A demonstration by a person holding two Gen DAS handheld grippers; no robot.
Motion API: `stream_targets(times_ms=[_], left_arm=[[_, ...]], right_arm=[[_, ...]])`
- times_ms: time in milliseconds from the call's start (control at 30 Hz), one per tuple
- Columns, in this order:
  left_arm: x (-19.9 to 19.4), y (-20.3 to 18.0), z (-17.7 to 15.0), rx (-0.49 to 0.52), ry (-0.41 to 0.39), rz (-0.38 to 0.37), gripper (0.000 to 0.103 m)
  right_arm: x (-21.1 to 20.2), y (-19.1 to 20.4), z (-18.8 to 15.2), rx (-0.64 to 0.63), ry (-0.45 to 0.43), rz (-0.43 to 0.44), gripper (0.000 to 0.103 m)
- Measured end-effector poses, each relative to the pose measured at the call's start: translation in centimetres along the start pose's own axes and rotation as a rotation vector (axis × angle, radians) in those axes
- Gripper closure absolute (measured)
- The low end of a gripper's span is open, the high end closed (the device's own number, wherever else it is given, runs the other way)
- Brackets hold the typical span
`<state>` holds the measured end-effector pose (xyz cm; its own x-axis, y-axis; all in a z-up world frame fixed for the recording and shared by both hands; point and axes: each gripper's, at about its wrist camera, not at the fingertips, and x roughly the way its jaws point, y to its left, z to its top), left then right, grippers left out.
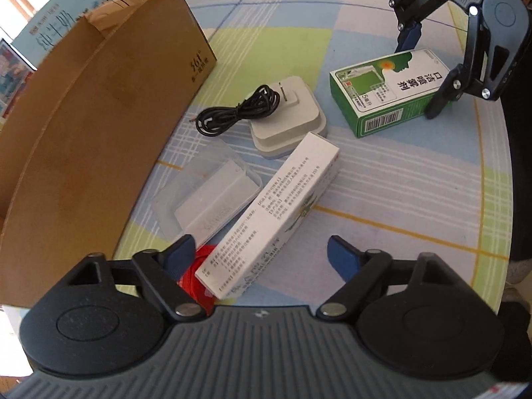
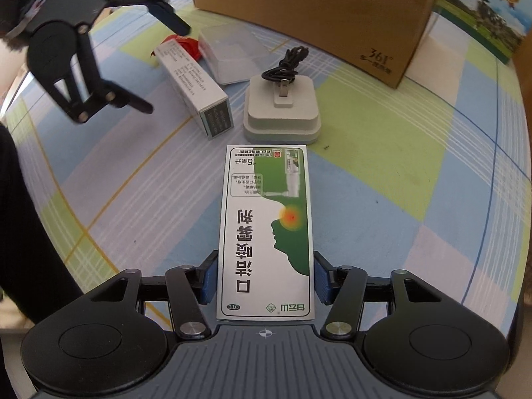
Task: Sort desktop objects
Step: 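Grasp the green-white lozenge box with the right gripper while the left grasps the white medicine box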
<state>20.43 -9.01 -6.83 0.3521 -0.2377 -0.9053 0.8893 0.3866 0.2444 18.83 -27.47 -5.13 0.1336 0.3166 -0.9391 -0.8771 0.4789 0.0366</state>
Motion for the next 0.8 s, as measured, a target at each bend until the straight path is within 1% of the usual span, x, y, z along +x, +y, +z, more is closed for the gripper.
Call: stream_targets(times_ms=[33,67,167,233,300,433,633,767,800], left_arm=[[0.1,0.1,0.1,-0.001,0.006,-0.011,0.032],[0.3,0.2,0.2,-0.001,0.012,-0.017,0.033],[0.4,0.1,0.3,-0.008,0.027,-0.037,0.044],[0.3,0.0,0.4,-0.017,0.042,-0.058,0.055],[0.1,-0.3,0.4,-0.02,0.057,-0.091,0.061],[-0.3,-1.1,0.4,-0.029,0.066,-0.161,0.063],[0.2,-2.0,0.7,-0.043,0.059,-0.14,0.063],[0.8,-2.0,0.9,-0.046,0.073,-0.126,0.063],[0.8,-1.8,1.0,-0.051,0.073,-0.132,0.065]], right_arm=[[0.0,-0.1,0.0,-0.003,0.002,0.003,0.05],[0.1,-0.1,0.1,-0.005,0.004,0.005,0.05],[0.1,-0.3,0.1,-0.01,0.004,0.013,0.05],[0.2,-0.4,0.2,-0.015,0.004,0.02,0.05],[0.2,-0.5,0.3,-0.017,0.004,0.029,0.05],[0.2,-0.6,0.4,-0.022,-0.002,0.051,0.05],[0.3,-0.5,0.3,-0.036,-0.008,0.053,0.05],[0.4,-0.4,0.3,-0.048,-0.012,0.045,0.05],[0.4,-0.5,0.3,-0.047,-0.013,0.046,0.05]])
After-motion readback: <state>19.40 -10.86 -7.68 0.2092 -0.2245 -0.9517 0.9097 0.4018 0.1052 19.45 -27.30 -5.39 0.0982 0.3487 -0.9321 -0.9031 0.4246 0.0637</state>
